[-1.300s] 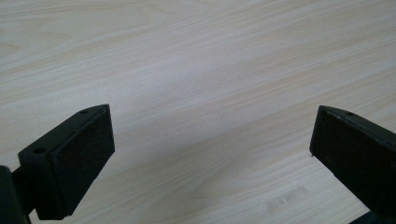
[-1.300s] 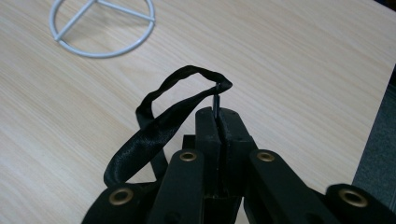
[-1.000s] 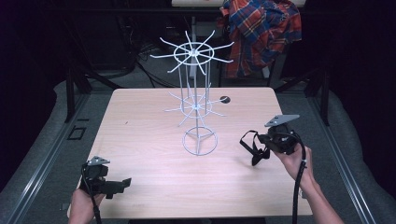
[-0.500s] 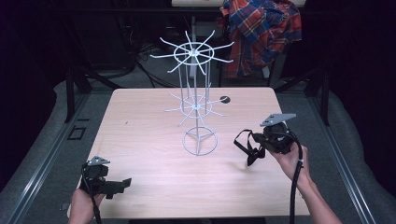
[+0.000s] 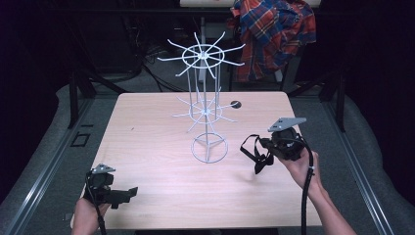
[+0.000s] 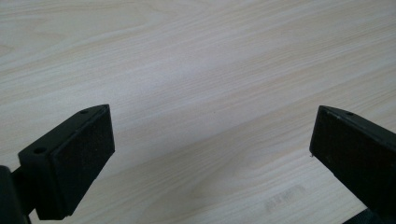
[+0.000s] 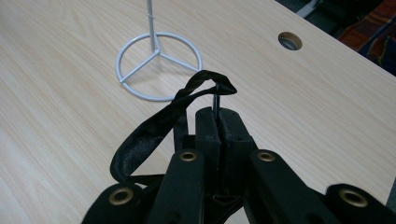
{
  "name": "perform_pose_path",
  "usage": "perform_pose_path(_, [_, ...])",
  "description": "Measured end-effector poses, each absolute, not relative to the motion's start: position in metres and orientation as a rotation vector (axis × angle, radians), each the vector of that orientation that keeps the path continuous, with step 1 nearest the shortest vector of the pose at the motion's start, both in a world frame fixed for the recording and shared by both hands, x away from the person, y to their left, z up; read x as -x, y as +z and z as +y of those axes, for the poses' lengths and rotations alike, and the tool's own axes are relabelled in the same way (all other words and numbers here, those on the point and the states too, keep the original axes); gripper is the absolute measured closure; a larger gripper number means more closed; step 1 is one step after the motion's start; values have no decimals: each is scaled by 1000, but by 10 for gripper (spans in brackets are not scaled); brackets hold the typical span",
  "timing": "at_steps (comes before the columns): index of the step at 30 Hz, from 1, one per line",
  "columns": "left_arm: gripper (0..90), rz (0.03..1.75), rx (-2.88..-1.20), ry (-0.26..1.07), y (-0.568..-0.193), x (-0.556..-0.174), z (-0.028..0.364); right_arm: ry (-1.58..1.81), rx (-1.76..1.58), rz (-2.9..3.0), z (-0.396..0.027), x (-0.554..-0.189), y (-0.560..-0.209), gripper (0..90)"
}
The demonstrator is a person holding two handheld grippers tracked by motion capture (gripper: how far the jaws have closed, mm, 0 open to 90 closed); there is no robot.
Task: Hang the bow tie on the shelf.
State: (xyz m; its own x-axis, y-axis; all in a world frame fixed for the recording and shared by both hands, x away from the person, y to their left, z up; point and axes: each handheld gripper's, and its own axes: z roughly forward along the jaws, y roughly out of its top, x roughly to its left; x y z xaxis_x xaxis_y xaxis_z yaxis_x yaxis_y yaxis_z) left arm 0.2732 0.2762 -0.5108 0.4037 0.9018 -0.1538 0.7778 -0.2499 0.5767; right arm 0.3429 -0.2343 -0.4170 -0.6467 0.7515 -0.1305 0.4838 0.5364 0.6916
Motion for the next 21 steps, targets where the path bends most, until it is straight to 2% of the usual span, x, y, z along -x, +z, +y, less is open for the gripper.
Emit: perform_pose_path(21, [0,1413,-2099,265,-513,-273,274,914,-943,2376,-209,-342,-407,876])
